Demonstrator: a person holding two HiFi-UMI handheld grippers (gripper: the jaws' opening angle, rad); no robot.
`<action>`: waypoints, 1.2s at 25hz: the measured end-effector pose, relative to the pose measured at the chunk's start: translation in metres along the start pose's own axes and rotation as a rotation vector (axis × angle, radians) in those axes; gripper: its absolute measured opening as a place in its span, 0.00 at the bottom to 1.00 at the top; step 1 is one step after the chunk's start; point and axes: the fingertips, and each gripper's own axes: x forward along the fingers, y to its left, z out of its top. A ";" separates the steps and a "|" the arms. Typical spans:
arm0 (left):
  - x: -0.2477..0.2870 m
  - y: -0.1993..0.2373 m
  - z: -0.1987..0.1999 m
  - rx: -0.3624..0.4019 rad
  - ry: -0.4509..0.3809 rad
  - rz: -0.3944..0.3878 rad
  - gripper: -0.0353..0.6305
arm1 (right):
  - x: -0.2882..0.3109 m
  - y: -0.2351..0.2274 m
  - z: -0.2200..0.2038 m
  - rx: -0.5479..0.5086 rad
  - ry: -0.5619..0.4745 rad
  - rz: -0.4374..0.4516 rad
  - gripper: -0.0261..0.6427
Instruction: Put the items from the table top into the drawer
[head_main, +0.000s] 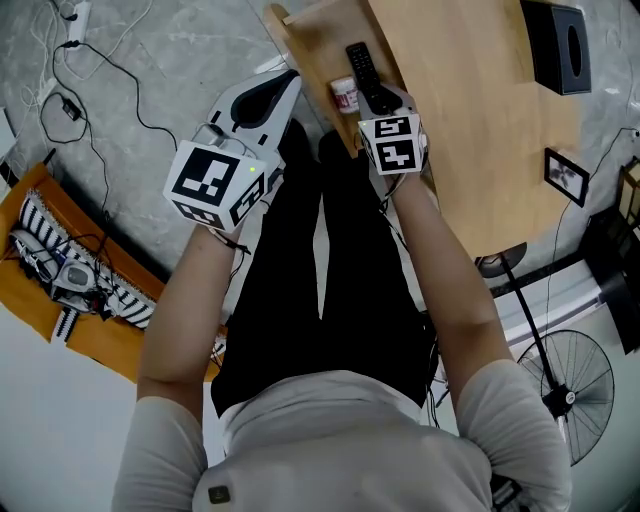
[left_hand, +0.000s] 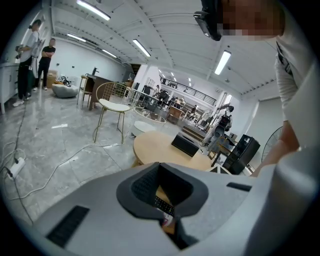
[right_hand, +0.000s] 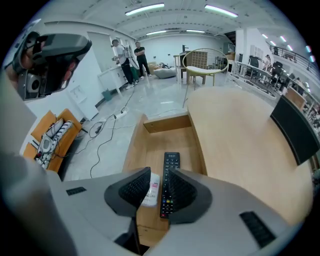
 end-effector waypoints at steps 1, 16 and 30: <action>-0.004 -0.003 0.008 0.008 -0.007 0.000 0.07 | -0.009 0.001 0.009 -0.001 -0.019 0.002 0.23; -0.129 -0.066 0.145 0.097 -0.133 0.014 0.07 | -0.235 0.045 0.170 -0.067 -0.360 -0.012 0.11; -0.292 -0.144 0.271 0.248 -0.335 -0.003 0.07 | -0.485 0.126 0.278 -0.223 -0.698 -0.043 0.08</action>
